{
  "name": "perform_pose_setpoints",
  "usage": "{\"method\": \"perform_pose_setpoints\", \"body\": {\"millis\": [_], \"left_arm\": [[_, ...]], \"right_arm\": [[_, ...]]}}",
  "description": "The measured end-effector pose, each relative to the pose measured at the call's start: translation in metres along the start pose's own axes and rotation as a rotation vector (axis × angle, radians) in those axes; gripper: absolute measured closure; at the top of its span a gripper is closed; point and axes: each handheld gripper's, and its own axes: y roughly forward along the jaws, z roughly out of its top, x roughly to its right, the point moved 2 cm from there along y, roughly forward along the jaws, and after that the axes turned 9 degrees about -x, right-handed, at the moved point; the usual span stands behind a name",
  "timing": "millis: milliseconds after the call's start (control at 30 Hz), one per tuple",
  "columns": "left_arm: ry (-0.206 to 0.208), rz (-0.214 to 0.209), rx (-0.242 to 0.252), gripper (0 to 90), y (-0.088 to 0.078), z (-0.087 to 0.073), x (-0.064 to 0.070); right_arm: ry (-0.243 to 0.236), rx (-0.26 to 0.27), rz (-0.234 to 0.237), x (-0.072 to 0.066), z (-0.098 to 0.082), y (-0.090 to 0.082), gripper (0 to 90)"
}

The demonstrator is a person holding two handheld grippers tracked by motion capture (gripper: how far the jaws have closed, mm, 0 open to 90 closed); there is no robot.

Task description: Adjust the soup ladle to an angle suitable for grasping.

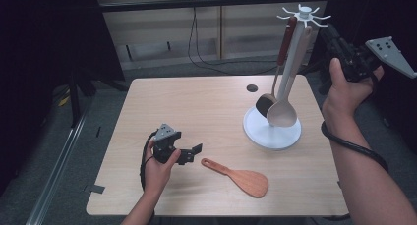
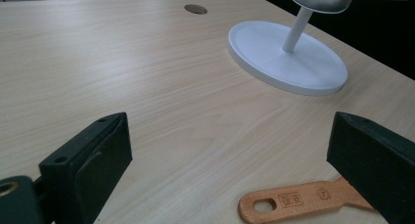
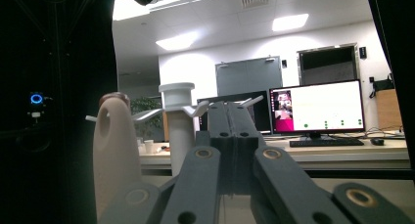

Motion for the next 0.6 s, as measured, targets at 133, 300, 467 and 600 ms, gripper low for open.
{"method": "perform_pose_setpoints", "body": {"millis": [133,300,467,600], "left_arm": [[0.001,0.000,0.000,2.6,-0.001,0.000,-0.001],[0.005,0.003,-0.001,2.6,-0.001,0.001,-0.001],[0.011,0.003,-0.004,2.6,-0.001,0.000,0.000],[0.009,0.000,-0.004,2.6,0.000,0.000,0.001]], "right_arm": [[-0.009,0.003,0.003,-0.001,0.002,0.002,90.0],[-0.016,0.000,0.021,-0.007,0.003,0.002,90.0],[-0.023,-0.007,0.043,-0.015,0.003,0.003,90.0],[-0.029,-0.011,0.057,-0.018,0.002,0.005,90.0]]}}
